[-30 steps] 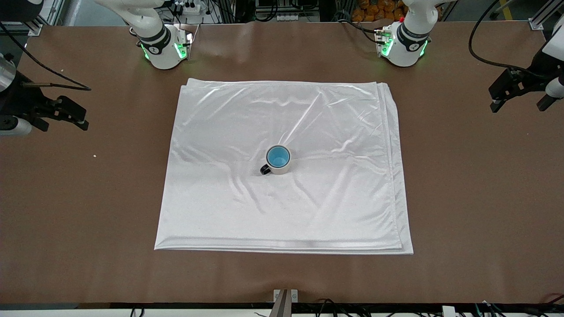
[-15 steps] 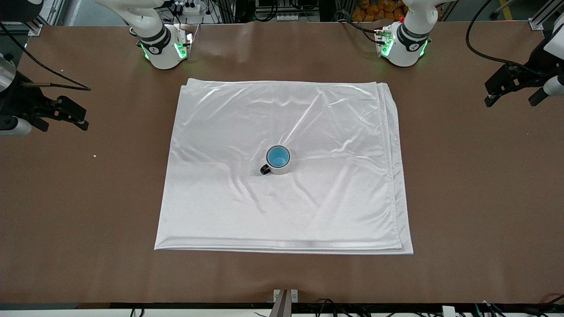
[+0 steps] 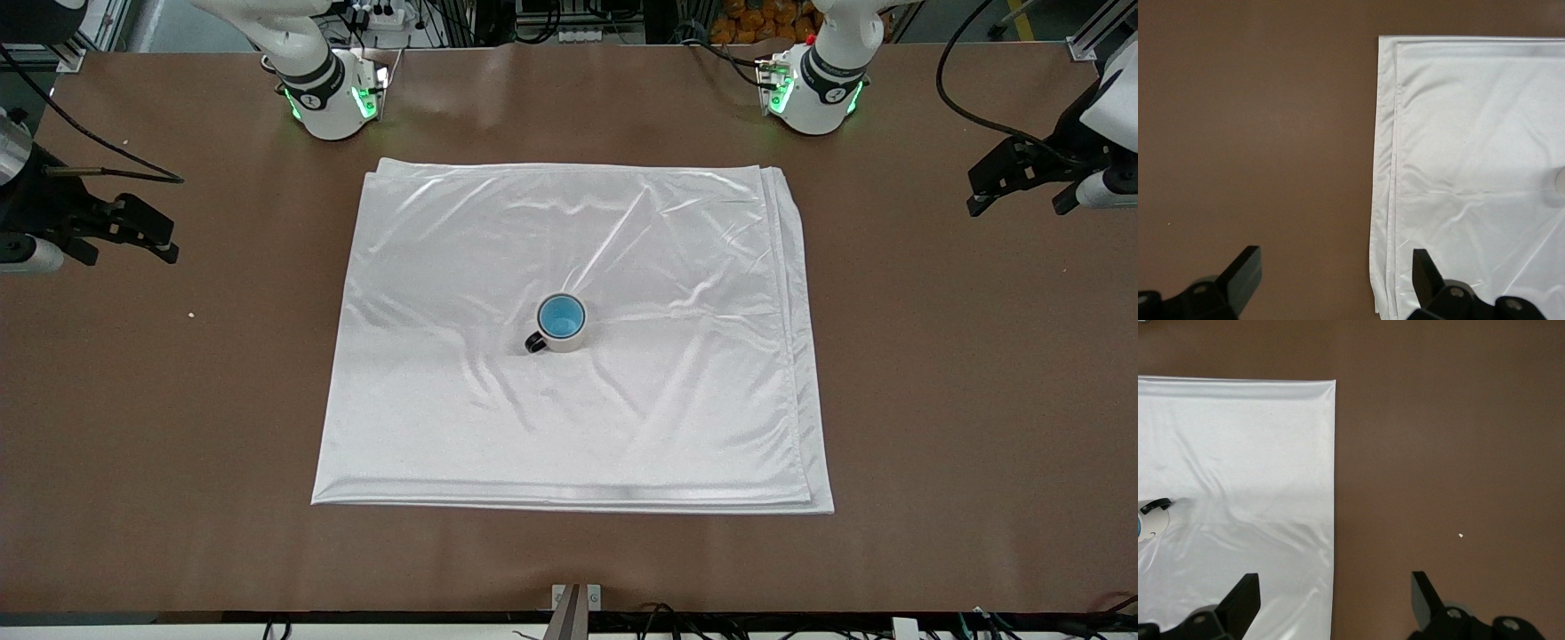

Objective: Place blue cup into white mug on cloth

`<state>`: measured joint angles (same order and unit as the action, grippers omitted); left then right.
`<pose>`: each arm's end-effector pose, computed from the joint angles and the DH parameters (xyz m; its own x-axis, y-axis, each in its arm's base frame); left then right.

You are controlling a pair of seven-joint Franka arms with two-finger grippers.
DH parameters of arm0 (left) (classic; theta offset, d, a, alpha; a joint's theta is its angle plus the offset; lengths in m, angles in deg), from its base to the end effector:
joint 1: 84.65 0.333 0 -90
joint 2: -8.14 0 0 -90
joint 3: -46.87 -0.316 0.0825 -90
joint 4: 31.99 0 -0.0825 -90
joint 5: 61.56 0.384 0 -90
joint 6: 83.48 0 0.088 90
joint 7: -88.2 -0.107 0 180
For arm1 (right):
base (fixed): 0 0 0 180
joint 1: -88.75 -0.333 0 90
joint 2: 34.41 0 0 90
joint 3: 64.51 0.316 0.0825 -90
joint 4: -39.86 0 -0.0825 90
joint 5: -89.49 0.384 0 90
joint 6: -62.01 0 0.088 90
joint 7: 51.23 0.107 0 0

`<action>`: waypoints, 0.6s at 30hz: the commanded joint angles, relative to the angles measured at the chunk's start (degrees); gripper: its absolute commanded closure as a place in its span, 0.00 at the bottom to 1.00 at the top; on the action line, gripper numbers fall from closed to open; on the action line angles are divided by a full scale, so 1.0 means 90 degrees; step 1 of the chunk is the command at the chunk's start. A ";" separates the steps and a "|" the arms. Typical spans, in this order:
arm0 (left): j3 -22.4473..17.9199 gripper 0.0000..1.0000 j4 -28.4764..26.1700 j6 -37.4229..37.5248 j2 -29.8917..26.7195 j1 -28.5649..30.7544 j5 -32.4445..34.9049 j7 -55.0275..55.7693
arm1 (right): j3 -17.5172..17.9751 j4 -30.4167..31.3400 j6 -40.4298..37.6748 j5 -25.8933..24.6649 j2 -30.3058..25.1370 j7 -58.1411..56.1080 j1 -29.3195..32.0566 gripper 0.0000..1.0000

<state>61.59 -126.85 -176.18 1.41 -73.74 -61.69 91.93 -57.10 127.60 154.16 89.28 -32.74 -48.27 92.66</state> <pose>0.5217 -0.0435 0.6497 0.9970 -0.0017 0.0775 0.0001 -0.9997 -0.0225 0.5668 0.0331 0.6304 0.9988 0.0093 0.0480 0.0094 -1.0000 -0.0026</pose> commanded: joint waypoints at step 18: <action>0.0025 0.00 0.0111 0.0144 0.0094 0.0077 -0.0161 -0.0014 | 0.0055 0.0085 -0.0025 -0.0064 -0.0068 -0.0076 0.0141 0.00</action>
<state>61.59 -126.85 -176.01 1.84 -73.74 -61.71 91.93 -57.18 127.90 154.10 89.26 -32.74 -48.27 92.85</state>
